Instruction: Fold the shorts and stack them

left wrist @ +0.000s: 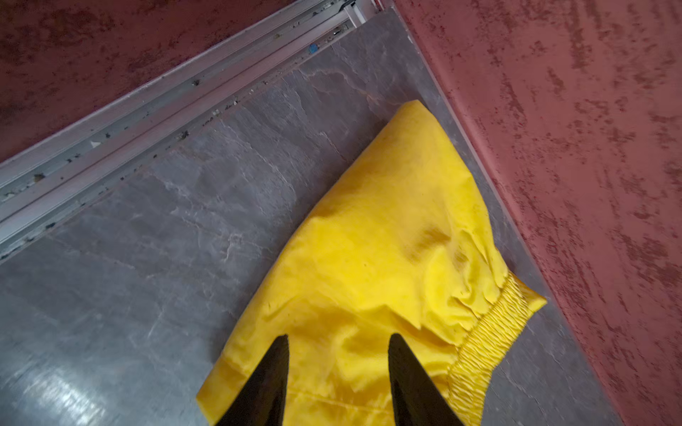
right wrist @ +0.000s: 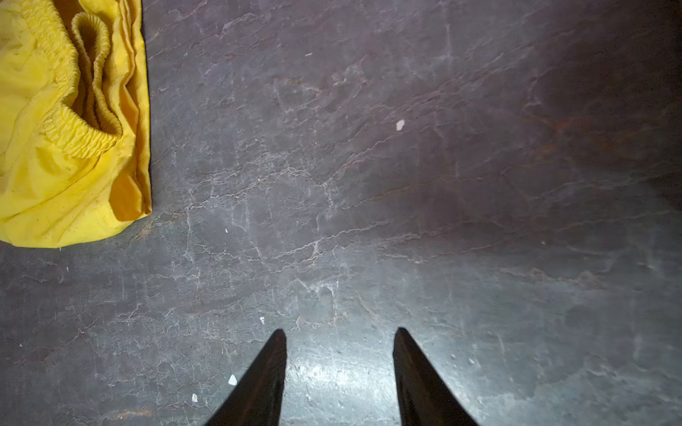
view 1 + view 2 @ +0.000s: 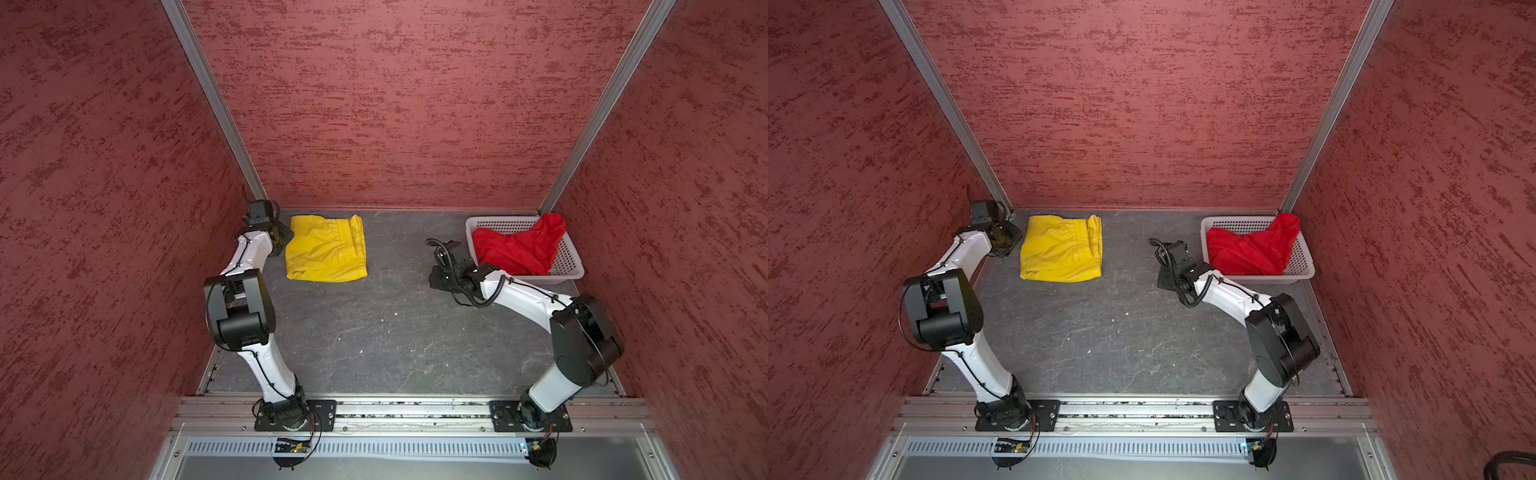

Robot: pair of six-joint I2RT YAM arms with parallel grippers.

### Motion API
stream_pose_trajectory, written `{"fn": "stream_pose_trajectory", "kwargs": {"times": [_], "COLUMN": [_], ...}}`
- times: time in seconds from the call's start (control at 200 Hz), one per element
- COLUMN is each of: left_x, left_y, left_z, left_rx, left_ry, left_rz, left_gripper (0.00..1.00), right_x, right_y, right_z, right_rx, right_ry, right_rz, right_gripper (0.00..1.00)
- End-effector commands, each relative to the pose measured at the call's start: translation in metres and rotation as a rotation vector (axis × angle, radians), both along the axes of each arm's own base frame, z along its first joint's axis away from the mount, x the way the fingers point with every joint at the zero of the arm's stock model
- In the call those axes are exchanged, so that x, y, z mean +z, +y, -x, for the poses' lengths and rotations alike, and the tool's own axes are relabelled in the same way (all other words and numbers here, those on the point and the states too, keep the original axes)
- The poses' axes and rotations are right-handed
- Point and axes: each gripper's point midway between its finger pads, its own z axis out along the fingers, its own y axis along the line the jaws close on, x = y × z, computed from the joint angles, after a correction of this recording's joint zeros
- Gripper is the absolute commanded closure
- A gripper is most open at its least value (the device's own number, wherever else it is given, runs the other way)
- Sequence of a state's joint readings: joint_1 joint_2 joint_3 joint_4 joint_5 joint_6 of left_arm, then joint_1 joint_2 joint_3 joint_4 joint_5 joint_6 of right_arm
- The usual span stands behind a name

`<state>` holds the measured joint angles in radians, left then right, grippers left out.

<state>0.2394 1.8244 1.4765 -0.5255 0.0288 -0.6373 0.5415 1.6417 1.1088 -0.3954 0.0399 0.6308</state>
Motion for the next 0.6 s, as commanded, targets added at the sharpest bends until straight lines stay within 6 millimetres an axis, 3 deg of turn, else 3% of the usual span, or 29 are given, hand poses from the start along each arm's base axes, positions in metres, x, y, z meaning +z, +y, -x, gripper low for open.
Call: {"fn": "stream_pose_trajectory", "kwargs": {"times": [0.0,0.165,0.26,0.316,0.331,0.371,0.486,0.596], "left_x": [0.029,0.016,-0.006,-0.022,-0.027,-0.036,-0.065,-0.092], "left_y": [-0.032,-0.109,-0.155,-0.18,-0.186,-0.201,-0.228,-0.234], "left_z": [-0.004,-0.013,-0.021,-0.025,-0.026,-0.03,-0.037,-0.042], "left_rx": [-0.06,-0.247,-0.358,-0.416,-0.429,-0.46,-0.509,-0.52], "left_ry": [-0.093,-0.062,-0.016,0.018,0.03,0.049,0.097,0.147], "left_rz": [0.007,0.001,-0.018,-0.015,-0.014,-0.013,-0.002,-0.004], "left_gripper": [0.52,0.32,0.31,0.36,0.37,0.38,0.41,0.41], "right_x": [0.046,0.067,0.076,0.072,0.081,0.083,0.084,0.09], "right_y": [-0.018,-0.038,-0.052,-0.06,-0.064,-0.072,-0.098,-0.123], "right_z": [-0.011,-0.011,-0.01,-0.011,-0.009,-0.009,-0.009,-0.014], "right_rx": [-0.054,-0.101,-0.137,-0.157,-0.166,-0.189,-0.253,-0.311], "right_ry": [-0.101,-0.146,-0.166,-0.158,-0.178,-0.179,-0.166,-0.175], "right_rz": [0.012,0.031,0.036,0.046,0.038,0.042,0.059,0.086], "right_gripper": [0.5,0.46,0.44,0.43,0.42,0.41,0.35,0.2]}}
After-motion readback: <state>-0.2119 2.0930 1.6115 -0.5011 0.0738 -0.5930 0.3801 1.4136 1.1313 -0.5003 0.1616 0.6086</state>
